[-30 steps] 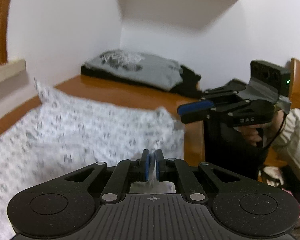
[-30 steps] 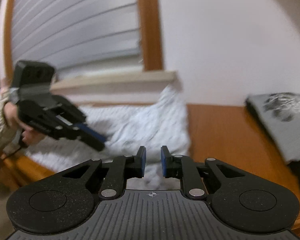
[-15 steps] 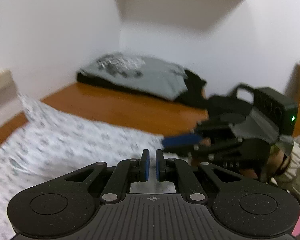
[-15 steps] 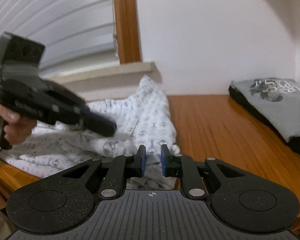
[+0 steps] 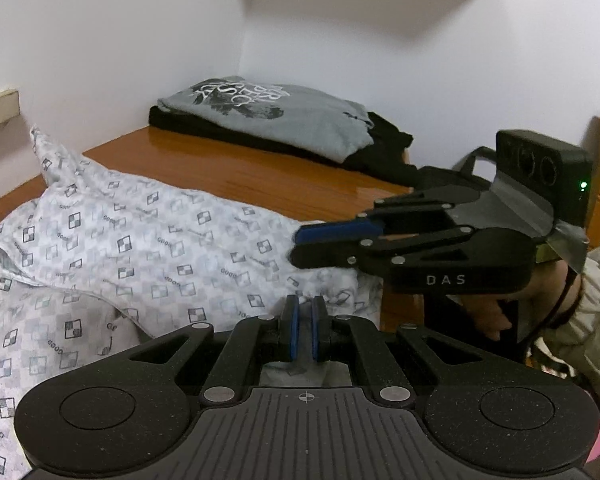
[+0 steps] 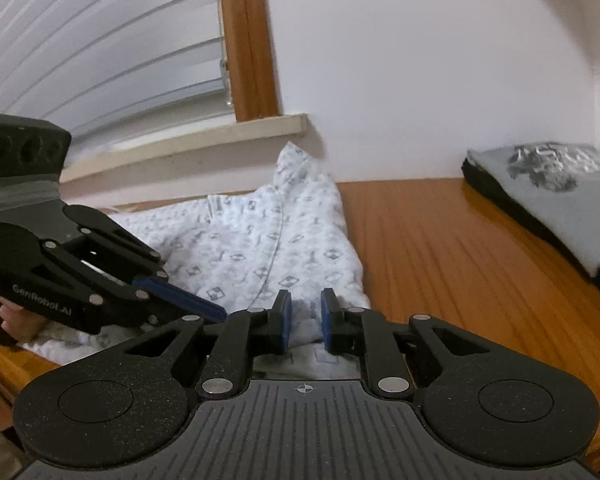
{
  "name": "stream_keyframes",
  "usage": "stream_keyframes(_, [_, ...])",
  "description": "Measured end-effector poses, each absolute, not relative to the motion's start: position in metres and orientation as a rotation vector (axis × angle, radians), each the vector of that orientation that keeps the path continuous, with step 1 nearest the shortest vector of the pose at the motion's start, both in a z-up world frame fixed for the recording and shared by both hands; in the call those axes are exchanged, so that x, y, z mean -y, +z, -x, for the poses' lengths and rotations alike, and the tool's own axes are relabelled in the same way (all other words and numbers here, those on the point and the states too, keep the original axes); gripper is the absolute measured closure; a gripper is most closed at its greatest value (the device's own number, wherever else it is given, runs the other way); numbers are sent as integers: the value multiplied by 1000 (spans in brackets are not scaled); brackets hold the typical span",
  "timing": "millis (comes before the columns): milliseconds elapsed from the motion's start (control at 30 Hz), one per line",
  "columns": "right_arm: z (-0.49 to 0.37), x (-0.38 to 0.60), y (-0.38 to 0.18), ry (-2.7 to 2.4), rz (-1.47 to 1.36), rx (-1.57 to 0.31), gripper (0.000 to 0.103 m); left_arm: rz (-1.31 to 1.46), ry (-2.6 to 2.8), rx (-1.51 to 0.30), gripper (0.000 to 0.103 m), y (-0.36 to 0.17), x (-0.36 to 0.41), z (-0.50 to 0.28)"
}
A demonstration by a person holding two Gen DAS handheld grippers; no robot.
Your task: Fold clothes
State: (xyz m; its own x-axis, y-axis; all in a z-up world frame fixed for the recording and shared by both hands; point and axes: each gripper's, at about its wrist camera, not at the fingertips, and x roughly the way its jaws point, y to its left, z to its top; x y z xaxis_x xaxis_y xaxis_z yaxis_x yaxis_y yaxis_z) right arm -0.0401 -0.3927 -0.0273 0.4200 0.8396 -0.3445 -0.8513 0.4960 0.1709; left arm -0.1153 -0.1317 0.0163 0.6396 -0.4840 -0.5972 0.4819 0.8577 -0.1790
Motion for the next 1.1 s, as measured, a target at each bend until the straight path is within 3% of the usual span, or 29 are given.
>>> stream_keyframes(233, [50, 402, -19, 1093, 82, -454, 87, -12, -550, -678, 96, 44, 117, 118])
stream_keyframes(367, [40, 394, 3, 1115, 130, -462, 81, 1, -454, -627, 73, 62, 83, 104])
stream_keyframes(533, [15, 362, 22, 1131, 180, -440, 80, 57, -322, -637, 72, 58, 39, 61])
stream_keyframes(600, [4, 348, 28, 1137, 199, -433, 80, 83, -299, -646, 60, 53, 28, 45])
stream_keyframes(767, [-19, 315, 41, 1154, 242, -423, 80, 137, -268, -664, 58, 38, 17, 12])
stream_keyframes(900, [-45, 295, 44, 1167, 230, -445, 80, 176, -306, -667, 44, 30, 16, -6])
stream_keyframes(1033, [-70, 274, 46, 1181, 218, -467, 80, 249, -323, -668, 48, 25, 9, -23])
stream_keyframes(1067, [-77, 269, 47, 1184, 215, -473, 80, 269, -331, -676, 57, 23, 8, -26])
stream_keyframes(1100, [-83, 264, 47, 1187, 212, -478, 80, 295, -346, -701, 76, 19, 7, -29])
